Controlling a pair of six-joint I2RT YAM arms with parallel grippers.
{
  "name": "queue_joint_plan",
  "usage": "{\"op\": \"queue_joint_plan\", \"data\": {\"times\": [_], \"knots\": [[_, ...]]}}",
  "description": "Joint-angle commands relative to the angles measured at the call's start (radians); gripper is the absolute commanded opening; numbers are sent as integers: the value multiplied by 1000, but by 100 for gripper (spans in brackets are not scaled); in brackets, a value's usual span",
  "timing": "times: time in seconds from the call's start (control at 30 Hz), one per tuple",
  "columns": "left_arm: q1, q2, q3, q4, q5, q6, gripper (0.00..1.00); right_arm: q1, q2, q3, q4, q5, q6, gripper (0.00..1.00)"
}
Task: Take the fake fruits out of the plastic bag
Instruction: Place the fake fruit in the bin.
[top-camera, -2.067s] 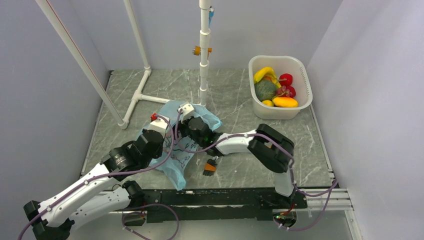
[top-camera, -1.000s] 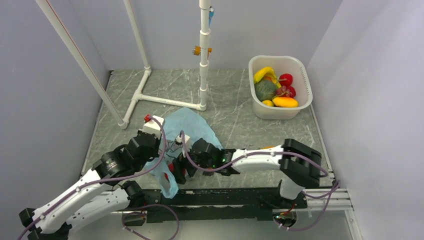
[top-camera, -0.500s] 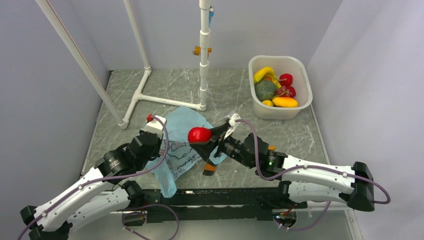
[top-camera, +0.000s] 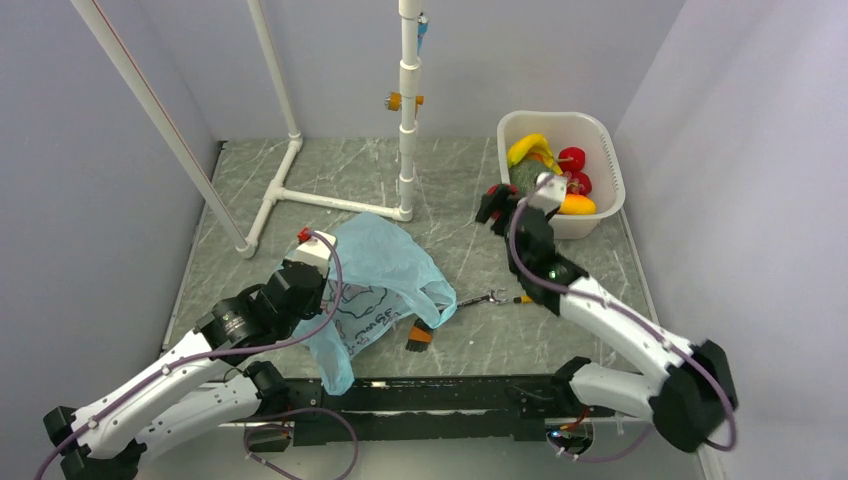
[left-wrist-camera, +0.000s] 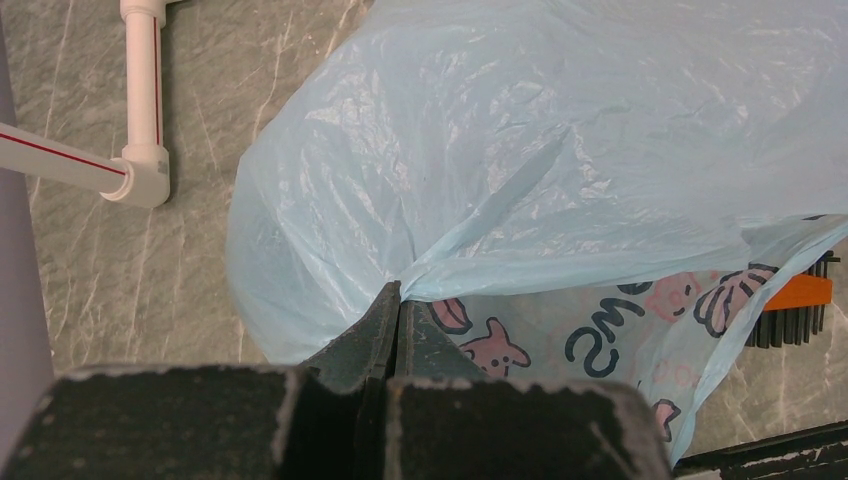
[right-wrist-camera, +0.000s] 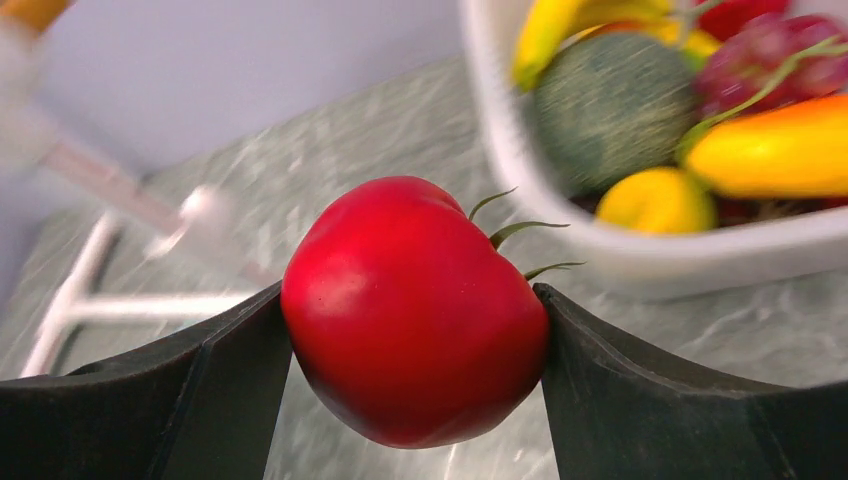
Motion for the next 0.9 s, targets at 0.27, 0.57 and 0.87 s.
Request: {"op": "queue_joint_plan", "data": {"times": [0.27, 0.57, 0.87], "knots": [[-4, 0, 43, 3, -18, -7, 0, -485, 637, 711, -357, -99, 106, 0], [-7, -1, 40, 7, -18, -8, 0, -613, 955, 991, -560, -63, 170, 2], [-6, 14, 43, 1, -24, -8, 0, -671, 1056, 1018, -600, -129, 197, 29]]}}
